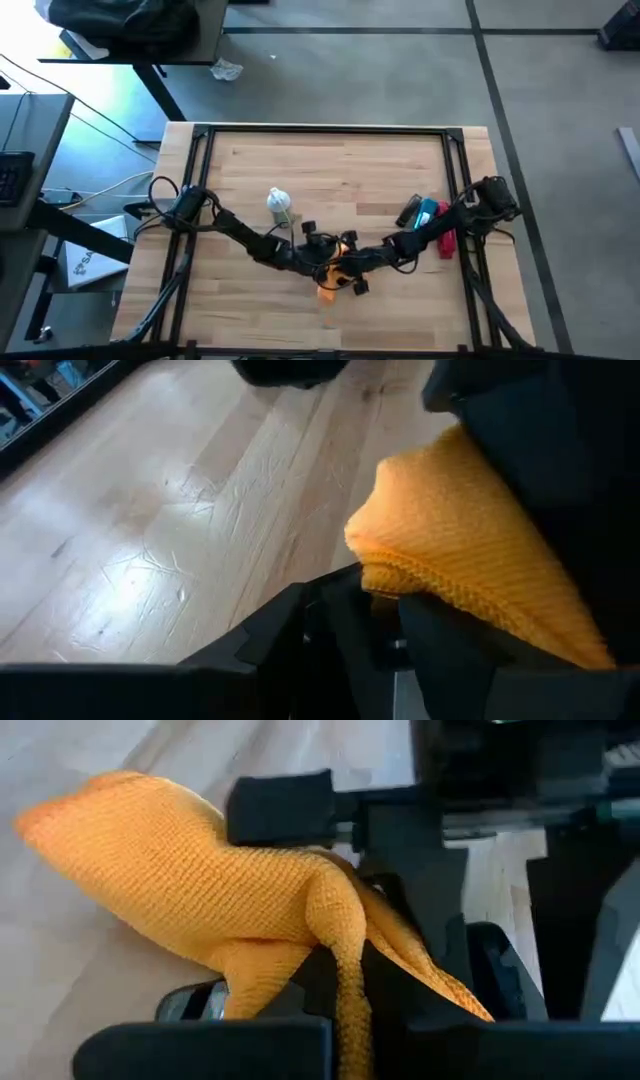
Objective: Apply microfiber cloth
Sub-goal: Wipe the black cellphone with a microfiber cloth
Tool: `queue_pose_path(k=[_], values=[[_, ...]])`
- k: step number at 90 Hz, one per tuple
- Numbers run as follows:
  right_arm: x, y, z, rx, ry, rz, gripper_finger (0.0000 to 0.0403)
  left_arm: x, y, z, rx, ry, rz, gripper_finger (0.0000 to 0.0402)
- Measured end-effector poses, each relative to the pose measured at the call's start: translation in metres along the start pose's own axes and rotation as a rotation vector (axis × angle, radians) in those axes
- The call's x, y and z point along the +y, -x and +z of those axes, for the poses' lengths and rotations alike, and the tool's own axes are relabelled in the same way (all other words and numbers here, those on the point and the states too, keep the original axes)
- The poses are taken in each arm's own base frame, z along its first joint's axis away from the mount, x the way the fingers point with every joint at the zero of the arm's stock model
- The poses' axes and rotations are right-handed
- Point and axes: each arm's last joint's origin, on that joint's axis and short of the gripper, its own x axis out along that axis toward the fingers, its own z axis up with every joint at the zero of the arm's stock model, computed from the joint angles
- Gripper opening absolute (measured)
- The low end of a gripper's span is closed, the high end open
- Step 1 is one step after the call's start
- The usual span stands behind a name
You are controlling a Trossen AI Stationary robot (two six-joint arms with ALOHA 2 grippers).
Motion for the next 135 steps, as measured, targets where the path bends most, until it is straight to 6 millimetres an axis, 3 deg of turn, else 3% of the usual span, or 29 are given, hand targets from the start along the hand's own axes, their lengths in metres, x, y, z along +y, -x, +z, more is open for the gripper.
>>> queue_pose_path(k=[26,42,63,90,135], values=[[0.023,0.020,-0.018,-0.098,-0.146,0.350,0.0000,-0.002,0.001,0.000,0.001,-0.014,-0.022,0.0147],[-0.001,0.041,-0.015,-0.222,-0.083,0.119,0.0000,-0.001,0.000,0.000,0.000,-0.013,-0.020,0.0147],[-0.018,0.026,-0.037,-0.258,-0.097,0.076,0.0000,-0.001,0.000,0.000,-0.002,-0.012,-0.020,0.0147],[0.009,-0.003,-0.043,-0.262,-0.064,0.184,0.0000,-0.001,0.000,0.000,-0.002,-0.002,-0.016,0.0147],[0.047,0.012,-0.046,-0.214,-0.114,0.342,0.0000,0.001,-0.001,0.000,0.004,0.000,-0.032,0.0147]])
